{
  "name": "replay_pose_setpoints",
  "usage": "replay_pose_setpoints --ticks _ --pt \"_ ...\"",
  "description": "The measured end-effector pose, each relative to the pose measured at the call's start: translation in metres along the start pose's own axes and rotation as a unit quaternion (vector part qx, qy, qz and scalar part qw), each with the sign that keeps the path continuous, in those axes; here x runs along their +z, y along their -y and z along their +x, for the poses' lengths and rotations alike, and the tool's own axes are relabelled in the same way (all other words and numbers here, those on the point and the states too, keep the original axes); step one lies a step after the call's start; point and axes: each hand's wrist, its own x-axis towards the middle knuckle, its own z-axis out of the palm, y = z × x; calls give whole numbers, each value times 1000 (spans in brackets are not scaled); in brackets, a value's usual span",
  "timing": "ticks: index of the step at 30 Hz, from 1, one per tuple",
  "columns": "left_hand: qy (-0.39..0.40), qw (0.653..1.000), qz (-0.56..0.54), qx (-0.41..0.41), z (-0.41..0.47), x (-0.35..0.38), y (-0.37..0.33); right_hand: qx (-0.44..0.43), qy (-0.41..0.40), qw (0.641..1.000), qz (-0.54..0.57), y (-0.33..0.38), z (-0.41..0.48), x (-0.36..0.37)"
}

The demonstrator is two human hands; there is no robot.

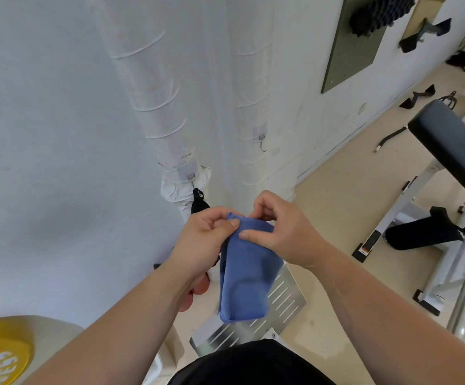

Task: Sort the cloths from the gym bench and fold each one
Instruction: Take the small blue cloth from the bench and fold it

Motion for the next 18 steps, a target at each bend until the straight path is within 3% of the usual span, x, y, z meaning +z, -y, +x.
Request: replay_pose_setpoints --ticks 7,11,14,18 --pt "-77 996 -14 52 13 -22 -5 24 64 996 -57 -17 -6 -31" --pt "-61 996 10 71 18 -29 -13 22 21 998 -47 -20 0 -38" --pt "-40 995 50 76 23 -40 -15 30 -40 997 53 -12 7 -40" --pt "47 992 101 57 30 -55 -35 28 -36 992 118 8 17 -35"
